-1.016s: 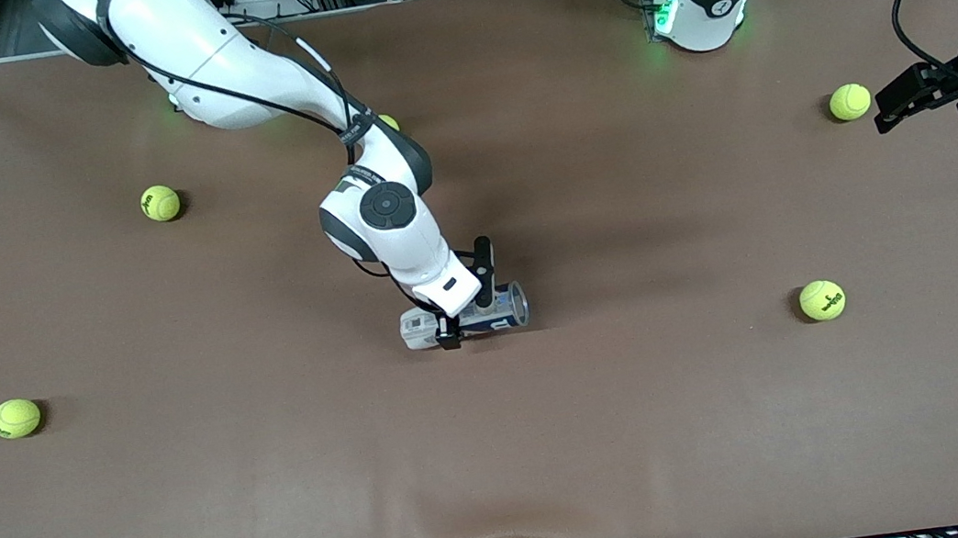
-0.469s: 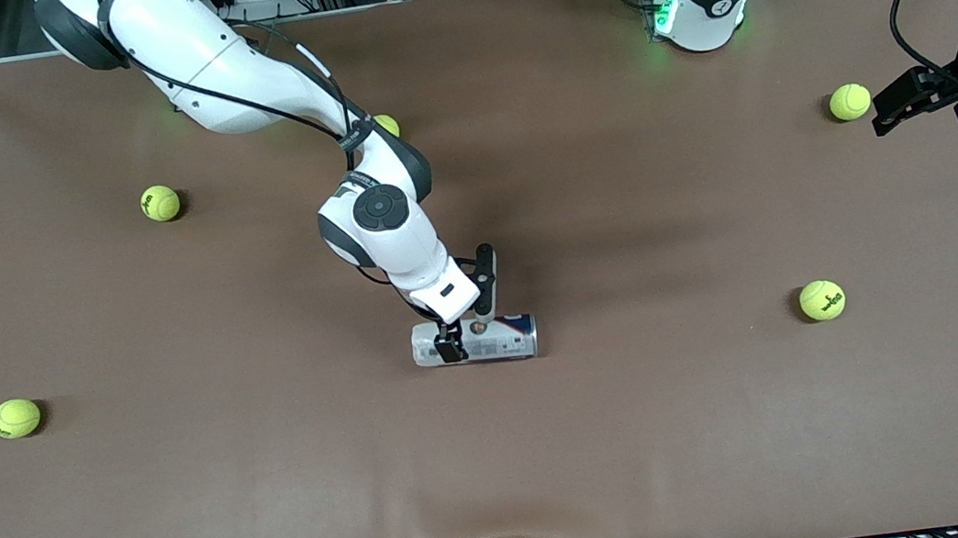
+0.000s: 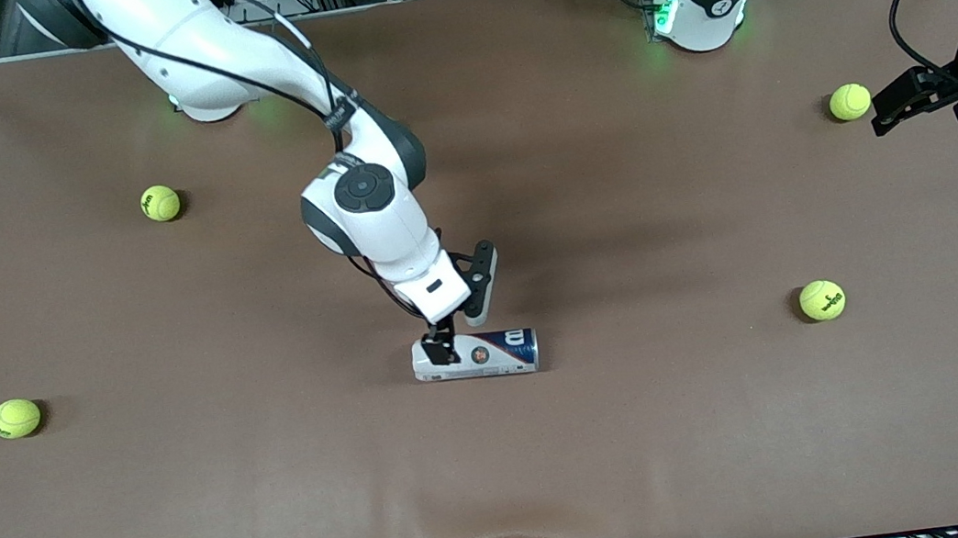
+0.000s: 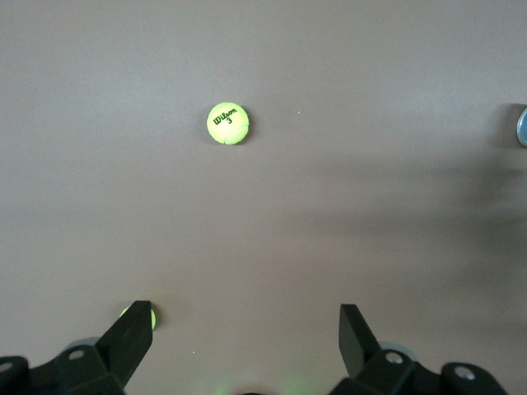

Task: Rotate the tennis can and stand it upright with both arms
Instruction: 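Retract the right gripper while the left gripper reaches the can's end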

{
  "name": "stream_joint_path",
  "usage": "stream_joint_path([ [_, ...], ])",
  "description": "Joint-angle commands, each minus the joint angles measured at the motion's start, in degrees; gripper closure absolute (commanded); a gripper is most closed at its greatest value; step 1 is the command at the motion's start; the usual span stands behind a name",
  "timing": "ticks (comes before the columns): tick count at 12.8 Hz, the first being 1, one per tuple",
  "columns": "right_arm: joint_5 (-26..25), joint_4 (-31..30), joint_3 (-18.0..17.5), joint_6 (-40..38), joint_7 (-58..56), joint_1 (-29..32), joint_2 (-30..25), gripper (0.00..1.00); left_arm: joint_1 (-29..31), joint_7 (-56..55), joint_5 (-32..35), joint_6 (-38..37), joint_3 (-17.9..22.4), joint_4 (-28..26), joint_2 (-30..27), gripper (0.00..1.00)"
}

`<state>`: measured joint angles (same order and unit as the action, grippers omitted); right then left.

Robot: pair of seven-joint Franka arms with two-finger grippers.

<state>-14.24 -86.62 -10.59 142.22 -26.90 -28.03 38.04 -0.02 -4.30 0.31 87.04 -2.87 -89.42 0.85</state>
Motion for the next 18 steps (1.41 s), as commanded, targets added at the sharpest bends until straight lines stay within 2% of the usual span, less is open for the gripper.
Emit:
stream_joint_path([
  [1, 1.15, -1.97, -0.31, -4.4, 5.27, 2.97, -4.28, 0.0, 0.02, 0.96, -0.04, -0.81, -0.56, 0.38, 0.9, 0.0],
  [2, 1.15, -2.15, -0.31, -5.8, 5.36, 4.72, -5.33, 0.0, -0.24, 0.96, -0.13, -0.73, -0.73, 0.3, 1.95, 0.0],
  [4, 1.23, -2.15, -0.57, -9.14, 6.5, 9.72, -6.83, 0.0, -0.68, 0.44, -5.46, -0.03, -0.74, 0.47, 5.54, 0.0],
  [5, 1.23, -2.15, -0.57, -11.68, 8.59, 11.23, -8.31, 0.0, -0.59, 0.43, -8.54, 1.54, -0.74, 0.47, 7.56, 0.0],
  [7, 1.15, -1.97, -0.4, -22.11, 14.04, 12.99, -12.44, 0.0, -0.94, 0.43, -12.59, 5.67, -0.74, 0.38, 11.69, 0.0],
  [9, 1.32, -2.23, -0.57, -24.44, 14.24, 18.16, -15.09, 0.0, -1.56, 0.43, -18.99, 9.71, -0.82, 0.3, 16.09, 0.0],
  [10, 3.5, -2.15, -0.57, -24.88, 14.67, 22.02, -15.36, 0.0, -1.73, 0.52, -22.25, 11.73, -0.82, 0.3, 18.28, 0.0],
  [11, 8.22, -2.06, -0.57, -25.93, 14.33, 25.97, -15.62, 0.0, -2.08, 0.87, -24.46, 13.76, -1.0, 0.3, 20.57, 0.0],
  [12, 11.92, -2.06, -0.57, -30.03, 14.24, 29.14, -16.58, 0.0, -2.61, 0.87, -27.26, 16.3, -1.35, 0.3, 22.94, 0.0],
  [16, 13.1, -2.59, -0.4, -38.67, 14.94, 38.9, -20.18, 0.0, -3.31, 0.96, -45.78, 23.25, -2.49, 0.56, 31.82, 0.0],
  [18, 13.1, -3.63, -0.31, -44.55, 15.2, 40.86, -24.91, 0.0, -5.06, 1.14, -54.06, 25.8, -2.58, 0.82, 35.78, 0.0],
])
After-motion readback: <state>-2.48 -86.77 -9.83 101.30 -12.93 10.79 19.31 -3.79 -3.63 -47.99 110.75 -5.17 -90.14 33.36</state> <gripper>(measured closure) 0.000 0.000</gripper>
